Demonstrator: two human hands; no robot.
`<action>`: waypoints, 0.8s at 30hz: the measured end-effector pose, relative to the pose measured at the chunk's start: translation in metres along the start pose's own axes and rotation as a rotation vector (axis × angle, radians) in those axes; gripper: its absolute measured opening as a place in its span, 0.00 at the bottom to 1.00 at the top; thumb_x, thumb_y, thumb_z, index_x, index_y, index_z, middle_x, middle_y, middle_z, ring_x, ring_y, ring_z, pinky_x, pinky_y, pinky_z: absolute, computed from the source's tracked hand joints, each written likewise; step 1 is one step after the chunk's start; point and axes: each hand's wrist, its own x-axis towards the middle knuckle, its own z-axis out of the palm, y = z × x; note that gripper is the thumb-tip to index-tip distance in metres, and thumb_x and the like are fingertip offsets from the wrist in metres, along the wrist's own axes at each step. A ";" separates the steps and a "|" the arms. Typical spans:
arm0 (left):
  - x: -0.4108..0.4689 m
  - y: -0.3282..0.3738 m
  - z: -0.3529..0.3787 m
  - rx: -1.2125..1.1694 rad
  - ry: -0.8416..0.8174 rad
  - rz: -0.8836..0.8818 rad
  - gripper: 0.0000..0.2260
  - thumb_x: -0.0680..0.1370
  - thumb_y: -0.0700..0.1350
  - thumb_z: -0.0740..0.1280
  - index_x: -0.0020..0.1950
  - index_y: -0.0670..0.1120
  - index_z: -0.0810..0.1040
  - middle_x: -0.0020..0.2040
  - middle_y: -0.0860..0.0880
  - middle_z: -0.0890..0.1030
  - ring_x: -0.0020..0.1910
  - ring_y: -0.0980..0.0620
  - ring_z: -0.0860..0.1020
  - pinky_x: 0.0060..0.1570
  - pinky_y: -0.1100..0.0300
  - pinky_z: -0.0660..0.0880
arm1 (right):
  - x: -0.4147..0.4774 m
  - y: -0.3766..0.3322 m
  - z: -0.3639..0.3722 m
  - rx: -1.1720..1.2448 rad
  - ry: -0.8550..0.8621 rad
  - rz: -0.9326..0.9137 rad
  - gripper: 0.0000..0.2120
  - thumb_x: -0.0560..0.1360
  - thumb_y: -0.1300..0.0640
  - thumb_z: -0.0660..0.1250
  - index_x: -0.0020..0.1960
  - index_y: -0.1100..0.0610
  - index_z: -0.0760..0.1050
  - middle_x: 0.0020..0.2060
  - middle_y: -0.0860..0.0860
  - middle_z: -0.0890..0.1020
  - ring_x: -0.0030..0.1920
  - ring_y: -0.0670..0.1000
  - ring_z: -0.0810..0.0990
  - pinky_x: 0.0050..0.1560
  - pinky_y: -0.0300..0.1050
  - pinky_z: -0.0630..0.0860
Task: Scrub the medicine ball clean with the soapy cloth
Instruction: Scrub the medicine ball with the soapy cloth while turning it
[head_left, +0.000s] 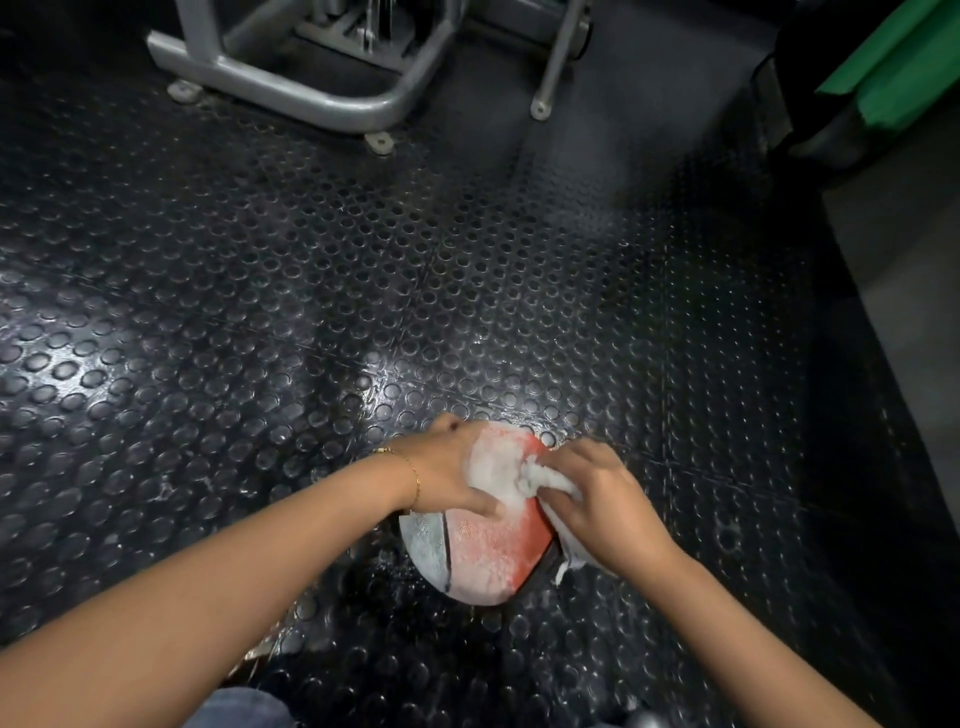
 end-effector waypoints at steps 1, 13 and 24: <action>0.000 0.000 -0.001 0.003 -0.010 0.000 0.47 0.67 0.66 0.70 0.77 0.57 0.45 0.76 0.54 0.50 0.68 0.48 0.67 0.63 0.57 0.68 | -0.004 0.000 0.000 -0.004 -0.013 -0.023 0.11 0.73 0.55 0.67 0.55 0.53 0.78 0.48 0.47 0.76 0.50 0.48 0.72 0.53 0.44 0.69; 0.003 0.003 -0.005 0.012 -0.040 -0.005 0.47 0.69 0.65 0.69 0.77 0.56 0.43 0.78 0.52 0.45 0.73 0.48 0.60 0.69 0.56 0.62 | -0.016 0.003 -0.001 -0.083 -0.035 -0.132 0.14 0.72 0.55 0.69 0.58 0.54 0.77 0.49 0.48 0.76 0.50 0.48 0.71 0.54 0.44 0.68; -0.002 -0.001 -0.001 0.156 -0.021 0.064 0.54 0.65 0.60 0.74 0.75 0.58 0.35 0.77 0.56 0.41 0.60 0.49 0.72 0.45 0.62 0.71 | 0.009 0.006 -0.005 0.066 0.039 0.057 0.14 0.75 0.57 0.65 0.60 0.55 0.76 0.51 0.51 0.76 0.54 0.51 0.72 0.55 0.44 0.69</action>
